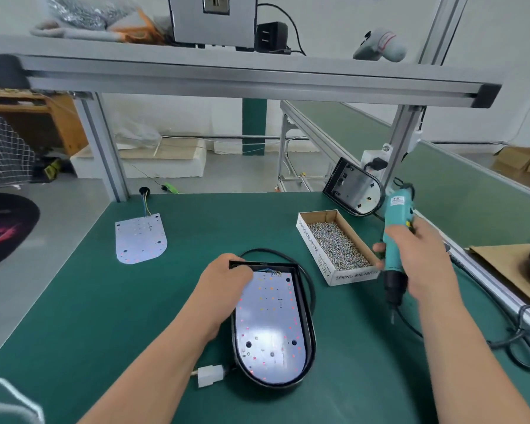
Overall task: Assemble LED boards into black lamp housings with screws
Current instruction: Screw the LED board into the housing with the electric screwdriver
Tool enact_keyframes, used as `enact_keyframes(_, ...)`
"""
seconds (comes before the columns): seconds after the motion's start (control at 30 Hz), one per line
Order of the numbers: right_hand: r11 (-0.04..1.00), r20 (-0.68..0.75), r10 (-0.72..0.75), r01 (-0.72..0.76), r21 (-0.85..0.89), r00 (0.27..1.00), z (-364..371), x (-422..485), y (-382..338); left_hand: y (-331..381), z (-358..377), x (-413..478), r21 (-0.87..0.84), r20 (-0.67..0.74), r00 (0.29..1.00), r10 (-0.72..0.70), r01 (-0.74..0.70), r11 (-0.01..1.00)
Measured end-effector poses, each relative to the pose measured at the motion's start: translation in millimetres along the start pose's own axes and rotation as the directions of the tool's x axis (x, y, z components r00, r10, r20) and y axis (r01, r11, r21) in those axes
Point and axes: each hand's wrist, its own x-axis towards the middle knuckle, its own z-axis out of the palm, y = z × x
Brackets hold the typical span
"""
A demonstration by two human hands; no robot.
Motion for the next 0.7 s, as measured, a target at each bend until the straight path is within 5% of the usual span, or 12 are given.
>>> enact_keyframes(0.13, 0.941, 0.000, 0.010, -0.010, -0.339, 1.000, -24.3, 12.8, 10.1, -0.9, -4.5, 4.4, -0.058, -0.074, 0.997, -0.013, 0.009, 0.998)
enact_keyframes(0.27, 0.757, 0.029, 0.011, 0.010, -0.653, 1.000, -28.0, 11.3, 9.7, -0.2, -6.6, 4.7, -0.095, -0.091, 0.996, -0.021, 0.012, 0.995)
enact_keyframes(0.47, 0.517, 0.087, 0.050, 0.049, -0.855, 0.995, -26.9, 6.1, -2.2, 3.5, -7.2, 1.3, -0.094, -0.074, 0.997, -0.009, 0.002, 0.996)
enact_keyframes(0.7, 0.356, 0.113, 0.026, 0.096, -0.929, 0.993, -23.0, -0.4, -5.7, 4.3, -9.8, 1.7, -0.147, -0.047, 0.999, 0.011, -0.017, 0.989)
